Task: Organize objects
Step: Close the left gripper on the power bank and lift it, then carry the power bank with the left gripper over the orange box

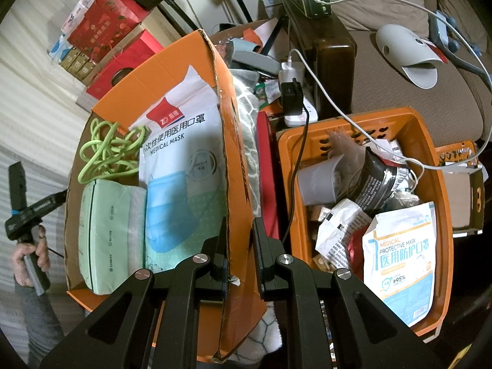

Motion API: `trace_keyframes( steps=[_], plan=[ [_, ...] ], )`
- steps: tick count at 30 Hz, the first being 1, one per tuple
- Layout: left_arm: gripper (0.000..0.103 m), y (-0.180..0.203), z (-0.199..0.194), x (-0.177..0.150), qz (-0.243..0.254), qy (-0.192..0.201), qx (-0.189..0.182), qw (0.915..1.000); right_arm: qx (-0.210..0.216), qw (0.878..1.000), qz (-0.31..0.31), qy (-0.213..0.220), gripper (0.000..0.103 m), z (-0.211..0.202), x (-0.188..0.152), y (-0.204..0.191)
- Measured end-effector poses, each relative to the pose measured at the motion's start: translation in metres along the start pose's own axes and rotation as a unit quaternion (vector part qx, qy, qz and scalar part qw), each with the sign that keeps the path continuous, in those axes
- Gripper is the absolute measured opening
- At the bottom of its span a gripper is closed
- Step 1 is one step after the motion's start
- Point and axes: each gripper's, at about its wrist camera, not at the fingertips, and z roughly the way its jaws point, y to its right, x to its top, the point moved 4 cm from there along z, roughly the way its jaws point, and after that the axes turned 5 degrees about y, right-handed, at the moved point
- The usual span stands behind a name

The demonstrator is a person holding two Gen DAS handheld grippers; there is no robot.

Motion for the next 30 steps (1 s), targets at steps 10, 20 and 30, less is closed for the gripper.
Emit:
trace_keyframes(
  steps=[10, 20, 30],
  plan=[
    [0.023, 0.024, -0.055, 0.018, 0.039, 0.069, 0.006, 0.9969, 0.0, 1.0, 0.0, 0.0, 0.012, 0.0, 0.0, 0.0],
    [0.023, 0.065, -0.088, 0.018, 0.075, 0.091, -0.029, 0.9926, 0.001, 1.0, 0.0, 0.001, 0.012, 0.0, 0.0, 0.0],
    [0.023, 0.107, -0.099, 0.014, 0.102, 0.088, -0.067, 0.9886, 0.001, 1.0, 0.0, 0.001, 0.012, 0.0, 0.0, -0.001]
  ],
)
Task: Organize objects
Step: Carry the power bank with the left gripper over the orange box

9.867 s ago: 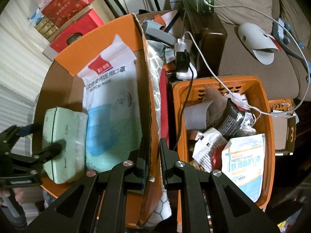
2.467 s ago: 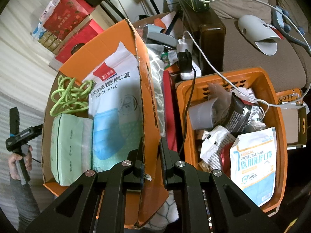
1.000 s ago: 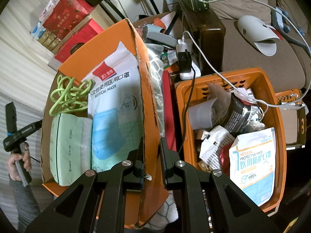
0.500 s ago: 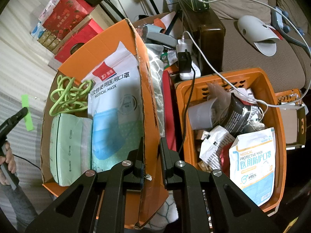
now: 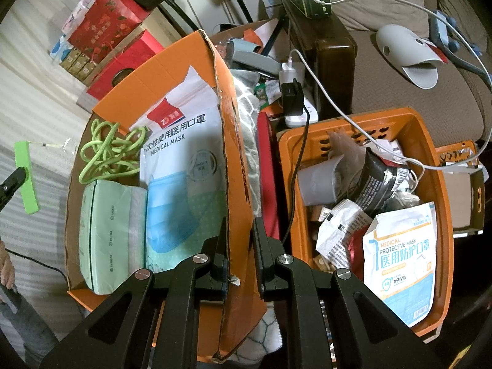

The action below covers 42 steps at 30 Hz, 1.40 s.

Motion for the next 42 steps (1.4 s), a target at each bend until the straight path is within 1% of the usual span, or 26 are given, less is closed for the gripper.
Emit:
trace_keyframes(
  steps=[11, 18, 28, 34, 42],
  plan=[
    [0.023, 0.043, 0.009, -0.004, 0.027, -0.01, -0.019, 0.9994, 0.0, 1.0, 0.0, 0.0, 0.012, 0.0, 0.0, 0.0],
    [0.023, 0.075, 0.026, -0.013, 0.046, -0.03, -0.033, 0.9979, 0.0, 1.0, 0.0, 0.0, 0.012, 0.0, 0.0, 0.0],
    [0.023, 0.109, 0.047, -0.026, 0.072, -0.046, -0.042, 0.9955, 0.0, 1.0, 0.0, 0.0, 0.012, 0.0, 0.0, 0.0],
    [0.023, 0.127, 0.063, -0.037, 0.089, -0.06, -0.043, 0.9933, 0.0, 1.0, 0.0, 0.0, 0.012, 0.0, 0.0, 0.0],
    [0.023, 0.144, 0.087, -0.05, 0.11, -0.082, -0.036, 0.9898, 0.0, 1.0, 0.0, 0.0, 0.012, 0.0, 0.0, 0.001]
  ],
)
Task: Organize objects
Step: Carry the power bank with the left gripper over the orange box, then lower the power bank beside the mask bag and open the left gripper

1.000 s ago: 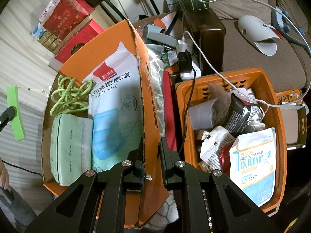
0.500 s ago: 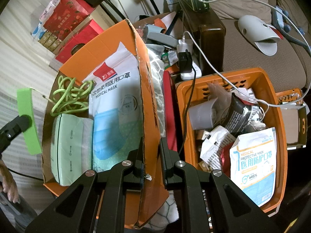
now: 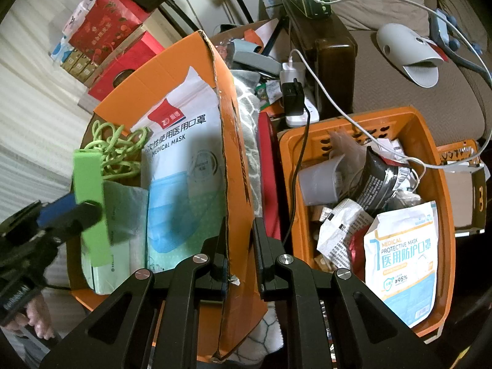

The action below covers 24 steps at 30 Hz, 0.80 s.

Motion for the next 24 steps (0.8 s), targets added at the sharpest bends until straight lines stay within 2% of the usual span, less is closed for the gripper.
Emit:
trace_keyframes(
  steps=[13, 20, 22, 24],
  plan=[
    [0.023, 0.008, 0.038, -0.012, -0.001, -0.05, -0.003, 0.9988, 0.0, 1.0, 0.0, 0.0, 0.012, 0.0, 0.0, 0.0],
    [0.024, 0.005, 0.042, -0.016, -0.002, -0.056, 0.004, 0.9984, 0.0, 1.0, 0.0, 0.0, 0.012, 0.0, 0.0, 0.001],
    [0.03, 0.004, 0.038, -0.015, 0.0, -0.053, 0.009, 0.9985, 0.0, 1.0, 0.001, 0.0, 0.012, 0.0, 0.0, 0.001],
    [0.052, 0.004, 0.031, -0.014, 0.004, -0.045, 0.015, 0.9989, 0.001, 1.0, 0.002, 0.0, 0.012, -0.001, 0.0, 0.0]
  ],
)
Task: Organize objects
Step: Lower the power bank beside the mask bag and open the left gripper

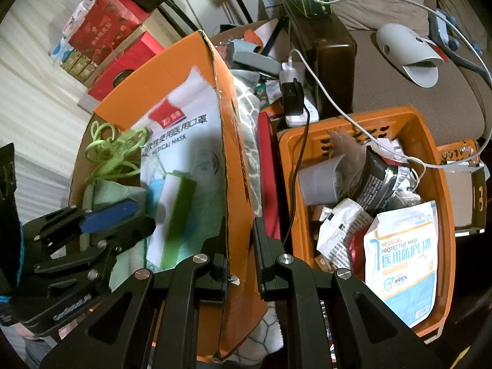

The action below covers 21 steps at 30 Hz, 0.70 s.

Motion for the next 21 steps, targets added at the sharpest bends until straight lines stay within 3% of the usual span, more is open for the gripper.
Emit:
trace_keyframes(
  steps=[3, 13, 20, 21],
  plan=[
    [0.068, -0.002, -0.016, 0.003, 0.001, 0.03, 0.01, 0.9995, 0.0, 1.0, 0.0, 0.0, 0.012, -0.001, 0.001, 0.0],
    [0.086, -0.014, -0.05, 0.01, -0.004, 0.075, 0.023, 0.9969, 0.002, 1.0, 0.002, 0.001, 0.012, -0.001, 0.0, -0.001],
    [0.088, -0.031, -0.066, 0.012, -0.026, 0.094, 0.031, 0.9948, 0.002, 1.0, 0.002, 0.001, 0.012, -0.001, 0.0, -0.001],
    [0.094, -0.034, -0.068, 0.012, -0.029, 0.096, 0.03, 0.9945, 0.002, 1.0, 0.002, 0.001, 0.012, -0.001, 0.0, -0.001]
  ],
)
